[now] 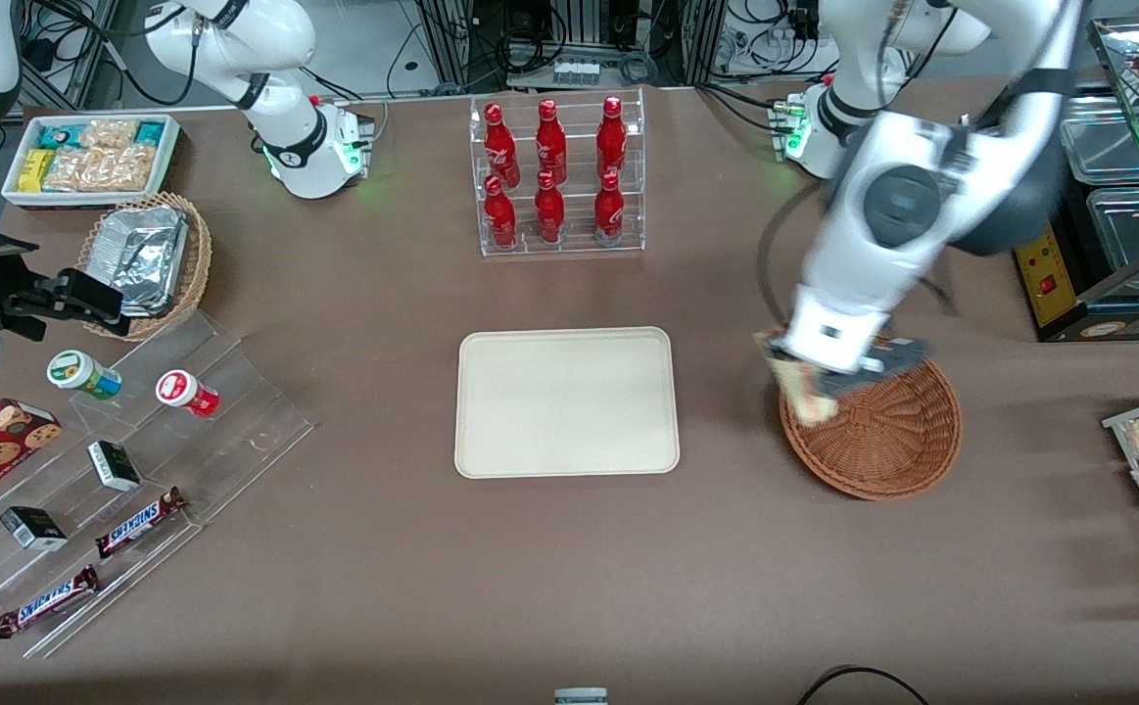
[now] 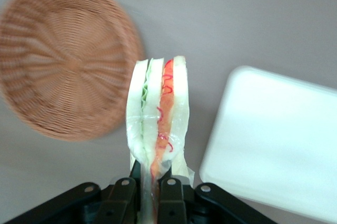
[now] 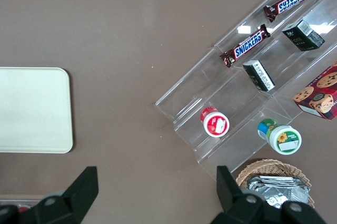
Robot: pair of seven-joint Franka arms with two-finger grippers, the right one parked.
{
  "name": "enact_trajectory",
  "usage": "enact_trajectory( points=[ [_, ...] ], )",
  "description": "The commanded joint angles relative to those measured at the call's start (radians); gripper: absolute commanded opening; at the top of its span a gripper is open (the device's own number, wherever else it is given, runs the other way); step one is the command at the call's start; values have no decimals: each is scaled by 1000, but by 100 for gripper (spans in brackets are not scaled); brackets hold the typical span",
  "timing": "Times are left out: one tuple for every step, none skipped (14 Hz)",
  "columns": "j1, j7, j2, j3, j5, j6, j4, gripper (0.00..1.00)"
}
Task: Place sandwich from basket to tray
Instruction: 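Carry the sandwich with the left gripper over the cream tray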
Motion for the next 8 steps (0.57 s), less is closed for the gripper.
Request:
enact_trajectory(
  points=[
    [-120, 3, 141, 15, -14, 30, 140, 0],
    [-160, -6, 192, 15, -14, 57, 179, 0],
    [-202, -12, 250, 15, -14, 70, 222, 0],
    [-237, -12, 310, 15, -13, 76, 273, 0],
    [-255, -14, 359, 15, -10, 79, 317, 0],
    [-277, -14, 408, 16, -7, 87, 356, 0],
    [-298, -12, 450, 16, -5, 105, 391, 0],
    [-309, -11, 481, 16, -2, 119, 410, 0]
  ],
)
